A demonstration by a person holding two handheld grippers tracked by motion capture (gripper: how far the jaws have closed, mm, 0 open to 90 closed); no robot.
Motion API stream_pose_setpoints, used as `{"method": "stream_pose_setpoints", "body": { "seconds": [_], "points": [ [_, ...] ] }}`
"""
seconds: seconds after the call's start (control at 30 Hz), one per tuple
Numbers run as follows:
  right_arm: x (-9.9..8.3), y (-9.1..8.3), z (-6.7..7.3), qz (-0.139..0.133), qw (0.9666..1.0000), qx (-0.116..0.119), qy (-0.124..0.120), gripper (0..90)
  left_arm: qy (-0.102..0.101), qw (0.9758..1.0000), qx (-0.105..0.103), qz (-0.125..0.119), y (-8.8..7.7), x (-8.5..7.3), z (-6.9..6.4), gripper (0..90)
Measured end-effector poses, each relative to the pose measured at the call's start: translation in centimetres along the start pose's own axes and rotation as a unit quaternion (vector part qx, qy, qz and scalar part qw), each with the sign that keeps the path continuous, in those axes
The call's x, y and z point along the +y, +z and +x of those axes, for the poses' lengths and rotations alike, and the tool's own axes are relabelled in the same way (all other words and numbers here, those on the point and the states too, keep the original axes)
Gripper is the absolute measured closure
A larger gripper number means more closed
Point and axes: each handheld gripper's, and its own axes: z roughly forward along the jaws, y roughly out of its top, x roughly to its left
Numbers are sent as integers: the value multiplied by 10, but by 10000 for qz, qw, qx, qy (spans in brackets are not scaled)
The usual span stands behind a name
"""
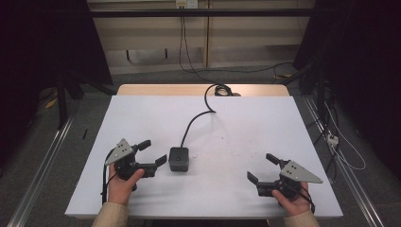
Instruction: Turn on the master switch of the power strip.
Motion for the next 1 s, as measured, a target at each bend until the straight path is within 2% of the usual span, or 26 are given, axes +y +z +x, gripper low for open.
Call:
{"method": "stream_pose_setpoints", "body": {
  "seconds": [0.4,0.67,0.87,0.9,1.0],
  "points": [
    [0,0,0,-3,10000,-5,2,38,99,9999,-48,97,7,3,-4,187],
    [0,0,0,-6,10000,-4,8,38,131,9996,-130,209,12,4,-8,310],
    [0,0,0,-6,10000,-7,10,38,90,9995,-119,279,14,3,-8,359],
    [0,0,0,-7,10000,-9,10,38,61,9995,-127,273,15,3,-8,401],
    [0,0,0,-8,10000,-8,14,38,49,9995,-124,281,15,3,-8,447]
  ]
}}
